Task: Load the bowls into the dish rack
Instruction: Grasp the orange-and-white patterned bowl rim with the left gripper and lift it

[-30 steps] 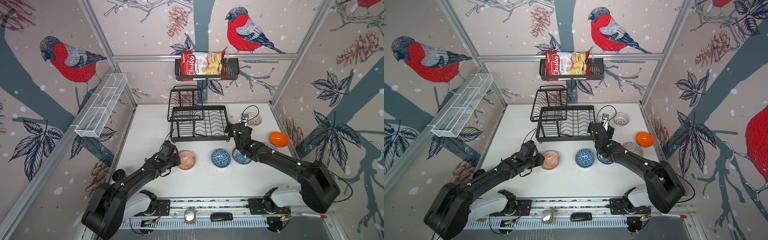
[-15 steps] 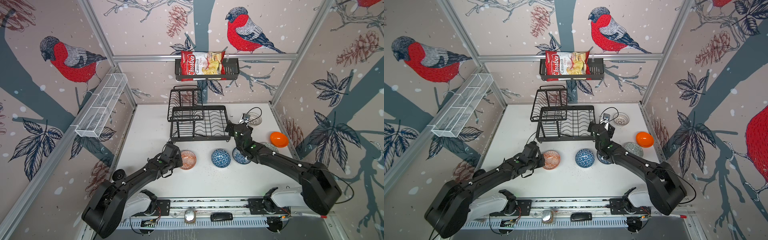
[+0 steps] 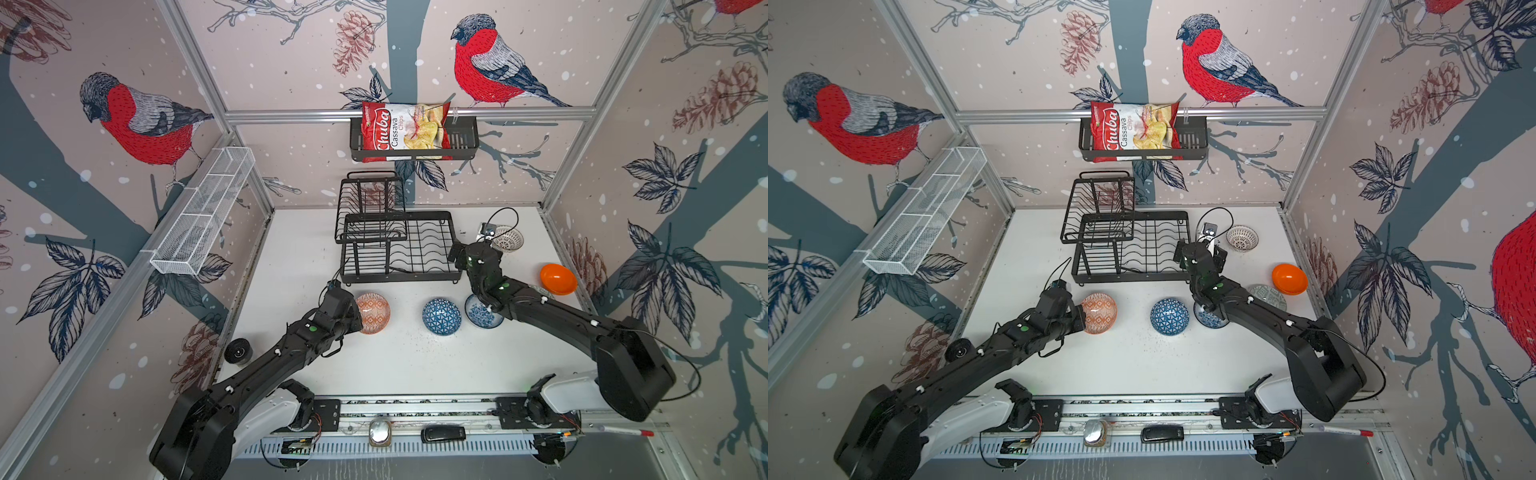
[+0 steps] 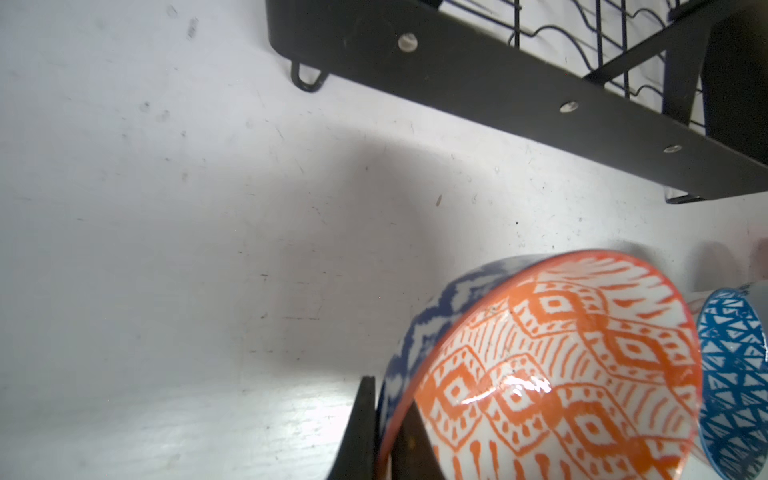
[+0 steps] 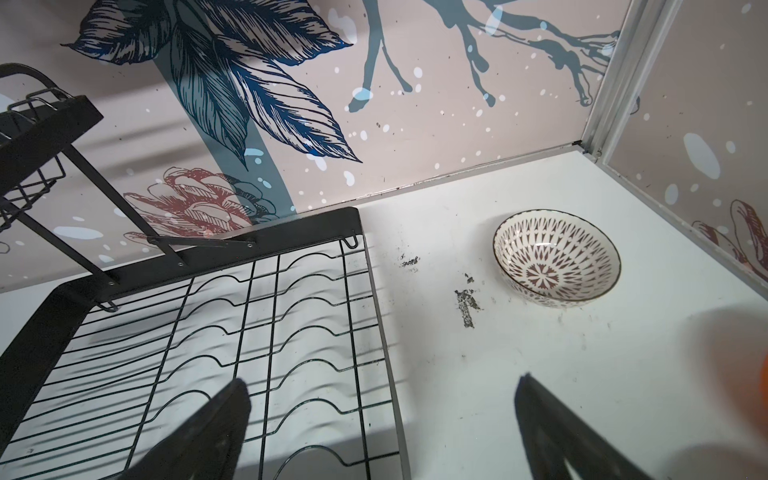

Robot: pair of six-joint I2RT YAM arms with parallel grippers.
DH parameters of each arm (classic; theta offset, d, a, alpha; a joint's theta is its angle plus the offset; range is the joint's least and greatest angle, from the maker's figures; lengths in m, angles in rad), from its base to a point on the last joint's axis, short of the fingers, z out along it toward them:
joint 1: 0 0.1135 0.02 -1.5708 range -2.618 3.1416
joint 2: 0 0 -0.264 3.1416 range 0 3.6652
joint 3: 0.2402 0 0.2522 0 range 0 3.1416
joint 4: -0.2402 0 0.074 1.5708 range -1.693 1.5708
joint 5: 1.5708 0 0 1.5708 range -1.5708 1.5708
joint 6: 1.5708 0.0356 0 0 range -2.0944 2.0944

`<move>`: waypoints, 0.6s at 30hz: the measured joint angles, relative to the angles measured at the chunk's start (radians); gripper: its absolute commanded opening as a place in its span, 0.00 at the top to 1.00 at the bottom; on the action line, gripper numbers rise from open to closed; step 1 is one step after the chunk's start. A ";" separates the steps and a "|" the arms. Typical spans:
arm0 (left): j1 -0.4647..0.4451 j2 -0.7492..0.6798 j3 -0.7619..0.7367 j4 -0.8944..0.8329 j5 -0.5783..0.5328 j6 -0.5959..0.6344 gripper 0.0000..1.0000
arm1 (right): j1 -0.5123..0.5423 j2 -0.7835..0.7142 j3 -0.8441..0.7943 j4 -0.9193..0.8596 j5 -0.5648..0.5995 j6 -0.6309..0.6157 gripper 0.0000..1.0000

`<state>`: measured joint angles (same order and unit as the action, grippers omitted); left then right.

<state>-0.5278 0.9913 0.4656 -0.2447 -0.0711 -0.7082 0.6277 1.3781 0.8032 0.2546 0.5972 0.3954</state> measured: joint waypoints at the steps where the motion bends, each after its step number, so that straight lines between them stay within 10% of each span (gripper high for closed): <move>1: 0.000 -0.024 -0.002 -0.004 -0.020 -0.002 1.00 | -0.006 -0.017 -0.017 0.000 -0.009 0.000 0.00; 18: 0.270 -0.282 0.086 -0.082 -0.121 -0.002 1.00 | -0.013 -0.041 -0.044 0.009 -0.049 0.022 0.00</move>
<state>-0.2573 0.7097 0.5518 -0.3267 -0.1921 -0.7105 0.6144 1.3369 0.7589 0.2634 0.5484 0.4175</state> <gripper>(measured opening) 0.091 0.996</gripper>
